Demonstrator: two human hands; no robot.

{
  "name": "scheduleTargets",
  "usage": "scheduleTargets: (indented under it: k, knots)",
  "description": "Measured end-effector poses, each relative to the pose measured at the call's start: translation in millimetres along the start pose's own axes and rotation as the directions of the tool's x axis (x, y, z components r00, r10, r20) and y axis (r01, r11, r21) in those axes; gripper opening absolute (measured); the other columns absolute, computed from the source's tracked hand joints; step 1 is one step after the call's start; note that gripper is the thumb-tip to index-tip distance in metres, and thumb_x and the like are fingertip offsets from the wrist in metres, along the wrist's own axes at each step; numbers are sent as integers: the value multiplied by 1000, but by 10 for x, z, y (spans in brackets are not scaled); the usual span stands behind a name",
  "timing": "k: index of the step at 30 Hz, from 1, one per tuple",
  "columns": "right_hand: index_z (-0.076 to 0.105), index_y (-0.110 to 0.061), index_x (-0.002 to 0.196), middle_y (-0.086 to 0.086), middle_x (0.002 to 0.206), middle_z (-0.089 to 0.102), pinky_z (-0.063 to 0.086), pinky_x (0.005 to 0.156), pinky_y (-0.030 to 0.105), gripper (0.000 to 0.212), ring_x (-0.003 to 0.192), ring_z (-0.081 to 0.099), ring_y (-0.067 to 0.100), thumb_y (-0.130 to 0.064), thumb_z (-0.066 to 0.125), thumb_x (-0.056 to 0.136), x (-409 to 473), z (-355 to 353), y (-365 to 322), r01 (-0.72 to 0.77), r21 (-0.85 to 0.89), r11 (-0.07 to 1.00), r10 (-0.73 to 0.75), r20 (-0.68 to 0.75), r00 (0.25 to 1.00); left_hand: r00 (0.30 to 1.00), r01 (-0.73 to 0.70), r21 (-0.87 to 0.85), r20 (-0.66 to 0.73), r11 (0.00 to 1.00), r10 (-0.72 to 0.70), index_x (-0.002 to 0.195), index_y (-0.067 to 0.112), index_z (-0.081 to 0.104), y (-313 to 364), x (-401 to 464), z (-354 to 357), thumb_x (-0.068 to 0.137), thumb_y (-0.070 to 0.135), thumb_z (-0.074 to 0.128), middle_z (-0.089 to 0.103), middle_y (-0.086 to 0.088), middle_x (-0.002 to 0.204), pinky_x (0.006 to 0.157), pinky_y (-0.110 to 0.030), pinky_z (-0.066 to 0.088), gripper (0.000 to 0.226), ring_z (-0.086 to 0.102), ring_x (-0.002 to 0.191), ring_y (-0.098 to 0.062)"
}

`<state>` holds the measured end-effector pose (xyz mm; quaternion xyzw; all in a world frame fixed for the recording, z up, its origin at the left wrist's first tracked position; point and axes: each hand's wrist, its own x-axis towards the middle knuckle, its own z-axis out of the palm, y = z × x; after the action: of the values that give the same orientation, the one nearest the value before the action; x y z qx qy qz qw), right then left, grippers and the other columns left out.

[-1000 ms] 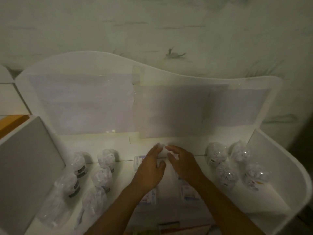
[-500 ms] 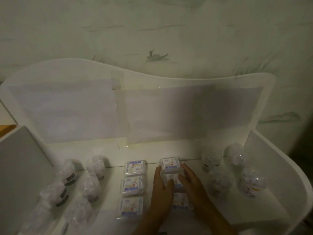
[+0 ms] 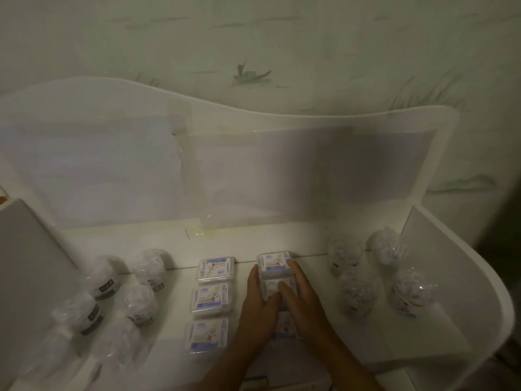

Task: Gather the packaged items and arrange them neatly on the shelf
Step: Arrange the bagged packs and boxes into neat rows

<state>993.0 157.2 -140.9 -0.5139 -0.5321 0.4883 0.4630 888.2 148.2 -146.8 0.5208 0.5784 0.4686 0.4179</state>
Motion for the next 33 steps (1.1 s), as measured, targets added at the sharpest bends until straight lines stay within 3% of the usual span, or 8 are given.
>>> scheduleTargets:
  k: [3, 7, 12, 16, 20, 25, 30, 33]
  knots:
    - [32, -22, 146, -7, 136, 44, 38, 69, -7, 53, 123, 44, 8, -3, 47, 99, -1, 24, 4, -4, 0, 1000, 4, 21, 1000, 1000, 8, -6, -19, 1000, -8, 147, 28, 25, -7, 1, -27, 97, 18, 51, 56, 6, 131, 82, -19, 55, 58, 62, 107, -5]
    - [32, -20, 147, -7, 134, 43, 38, 66, -6, 52, 119, 43, 7, -5, 47, 100, -20, 43, -12, 11, 3, 1000, -11, 39, 999, 1000, -4, -13, -27, 1000, 3, 149, 24, 22, 12, -29, -43, 97, 17, 50, 52, 7, 129, 71, -7, 51, 59, 59, 99, 2]
    - [33, -27, 144, -9, 132, 44, 42, 68, -3, 51, 116, 47, 6, -5, 46, 100, -25, 61, -23, 7, 24, 1000, -8, 29, 1000, 999, -13, -29, -43, 999, 12, 151, 25, 17, -11, -47, -19, 97, 17, 52, 48, 4, 139, 84, -15, 53, 66, 57, 115, -8]
    - [34, -37, 133, -11, 130, 47, 43, 74, -1, 49, 110, 51, 0, -4, 47, 99, -27, 78, 25, 22, 33, 999, -22, -15, 1000, 999, -11, -46, -31, 999, 10, 151, 26, 17, -22, -97, -29, 97, 14, 52, 48, 8, 137, 80, -10, 51, 66, 55, 106, 10]
    - [33, -24, 146, -6, 138, 45, 42, 74, -3, 53, 122, 47, 10, -4, 47, 99, -17, 91, 44, 21, 16, 1000, -21, 1, 1000, 999, -12, -63, -36, 998, 10, 150, 25, 16, 2, -121, -33, 97, 11, 50, 44, 17, 127, 73, -5, 48, 64, 51, 96, 21]
    - [32, -24, 146, -6, 137, 44, 44, 73, 0, 51, 121, 47, 10, -5, 46, 100, 23, 84, 50, 21, 19, 1000, -21, 27, 999, 998, -30, -30, -47, 999, 28, 150, 25, 15, 12, -118, -47, 97, 12, 50, 40, 13, 136, 76, -2, 46, 64, 47, 111, 5]
    - [32, -40, 137, -2, 144, 46, 50, 101, 31, 49, 129, 50, 18, -12, 48, 100, 49, 103, 100, 13, 21, 1000, -13, 12, 1000, 999, -26, -24, -32, 999, 25, 148, 26, 17, 22, -108, -57, 97, 12, 50, 43, 12, 132, 74, -4, 48, 62, 52, 102, 12]
    - [31, -39, 142, -2, 145, 46, 52, 99, 35, 51, 128, 51, 19, -14, 48, 101, 57, 112, 100, 3, 24, 1000, -4, 19, 1000, 1000, -18, -21, -23, 1000, 18, 149, 24, 20, 14, -77, -71, 97, 15, 51, 47, 9, 135, 75, -6, 50, 61, 52, 100, 14]
